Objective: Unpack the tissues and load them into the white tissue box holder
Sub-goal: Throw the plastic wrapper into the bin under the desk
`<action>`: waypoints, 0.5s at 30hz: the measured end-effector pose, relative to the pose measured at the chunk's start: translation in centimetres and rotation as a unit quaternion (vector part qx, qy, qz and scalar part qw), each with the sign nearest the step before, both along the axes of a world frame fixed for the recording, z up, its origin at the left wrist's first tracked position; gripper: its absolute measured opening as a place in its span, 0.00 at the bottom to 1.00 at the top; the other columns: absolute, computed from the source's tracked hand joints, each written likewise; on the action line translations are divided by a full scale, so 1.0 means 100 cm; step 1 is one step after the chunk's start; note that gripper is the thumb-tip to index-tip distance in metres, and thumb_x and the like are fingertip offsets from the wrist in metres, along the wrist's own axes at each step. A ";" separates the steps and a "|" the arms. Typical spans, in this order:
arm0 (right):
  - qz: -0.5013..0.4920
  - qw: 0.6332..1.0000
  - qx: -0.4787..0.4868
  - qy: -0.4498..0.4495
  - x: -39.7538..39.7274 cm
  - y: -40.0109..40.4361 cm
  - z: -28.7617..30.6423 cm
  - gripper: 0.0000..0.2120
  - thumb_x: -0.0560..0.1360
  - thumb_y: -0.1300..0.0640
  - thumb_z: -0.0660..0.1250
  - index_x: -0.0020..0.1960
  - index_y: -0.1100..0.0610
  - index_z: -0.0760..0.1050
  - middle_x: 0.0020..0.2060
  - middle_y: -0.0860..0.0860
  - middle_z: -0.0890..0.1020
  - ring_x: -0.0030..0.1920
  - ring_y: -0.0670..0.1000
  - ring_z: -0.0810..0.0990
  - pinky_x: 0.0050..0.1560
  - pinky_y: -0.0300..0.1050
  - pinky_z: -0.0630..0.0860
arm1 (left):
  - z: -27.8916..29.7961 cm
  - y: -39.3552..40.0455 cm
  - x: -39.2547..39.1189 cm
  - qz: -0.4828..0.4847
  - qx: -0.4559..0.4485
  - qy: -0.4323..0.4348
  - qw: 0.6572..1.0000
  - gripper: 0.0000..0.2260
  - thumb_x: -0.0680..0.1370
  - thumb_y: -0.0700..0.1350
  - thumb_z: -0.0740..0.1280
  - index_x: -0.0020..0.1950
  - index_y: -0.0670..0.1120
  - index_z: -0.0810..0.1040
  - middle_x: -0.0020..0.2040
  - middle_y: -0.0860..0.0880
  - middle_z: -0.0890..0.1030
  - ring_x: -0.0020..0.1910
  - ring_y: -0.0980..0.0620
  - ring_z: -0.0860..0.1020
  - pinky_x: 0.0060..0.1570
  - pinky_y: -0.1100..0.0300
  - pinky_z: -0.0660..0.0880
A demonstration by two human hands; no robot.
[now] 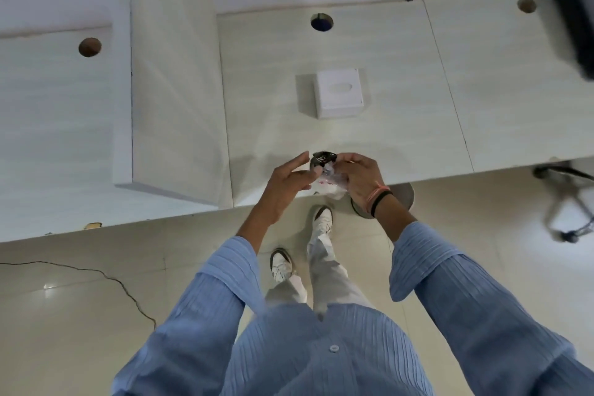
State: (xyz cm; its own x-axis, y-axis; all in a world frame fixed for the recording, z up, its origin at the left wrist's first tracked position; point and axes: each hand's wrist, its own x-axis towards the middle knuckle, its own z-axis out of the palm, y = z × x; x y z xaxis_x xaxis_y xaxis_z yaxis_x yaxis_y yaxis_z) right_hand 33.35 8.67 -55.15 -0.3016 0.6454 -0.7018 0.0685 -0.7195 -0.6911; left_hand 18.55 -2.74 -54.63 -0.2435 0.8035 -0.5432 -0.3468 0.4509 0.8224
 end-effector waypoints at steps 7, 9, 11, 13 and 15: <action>0.050 0.997 0.017 -0.056 0.039 -0.043 -0.003 0.12 0.75 0.74 0.66 0.52 0.60 0.81 0.46 0.57 0.84 0.46 0.56 0.83 0.52 0.56 0.84 | -0.033 -0.009 0.025 -0.071 -0.003 0.048 0.996 0.21 0.69 0.34 0.79 0.61 0.45 0.85 0.57 0.43 0.87 0.50 0.49 0.84 0.60 0.49 0.80; 0.097 0.992 0.008 -0.076 0.057 -0.048 -0.010 0.09 0.78 0.67 0.67 0.54 0.59 0.83 0.51 0.56 0.84 0.53 0.56 0.82 0.55 0.58 0.83 | -0.047 -0.011 0.036 -0.055 -0.034 0.064 0.996 0.19 0.67 0.31 0.78 0.57 0.40 0.86 0.52 0.42 0.87 0.48 0.48 0.83 0.54 0.48 0.83; 0.171 0.982 0.022 -0.082 0.078 -0.051 -0.020 0.10 0.78 0.64 0.70 0.57 0.58 0.84 0.53 0.56 0.84 0.55 0.55 0.83 0.56 0.56 0.83 | -0.058 -0.013 0.049 -0.041 -0.069 0.047 0.996 0.16 0.69 0.27 0.75 0.56 0.38 0.84 0.48 0.42 0.85 0.45 0.46 0.82 0.43 0.56 0.83; 0.246 0.964 0.054 -0.086 0.098 -0.053 -0.029 0.16 0.74 0.65 0.75 0.59 0.53 0.83 0.54 0.56 0.86 0.54 0.56 0.85 0.57 0.54 0.83 | -0.072 -0.012 0.062 -0.030 -0.097 0.001 0.995 0.15 0.71 0.25 0.72 0.56 0.37 0.84 0.48 0.43 0.84 0.47 0.43 0.83 0.45 0.54 0.84; 0.294 0.945 0.095 -0.104 0.117 -0.052 -0.041 0.23 0.70 0.66 0.78 0.63 0.53 0.82 0.56 0.56 0.86 0.53 0.56 0.86 0.59 0.52 0.82 | -0.087 -0.010 0.077 -0.026 -0.122 -0.036 0.991 0.15 0.72 0.24 0.71 0.53 0.39 0.84 0.50 0.41 0.84 0.51 0.39 0.84 0.52 0.47 0.84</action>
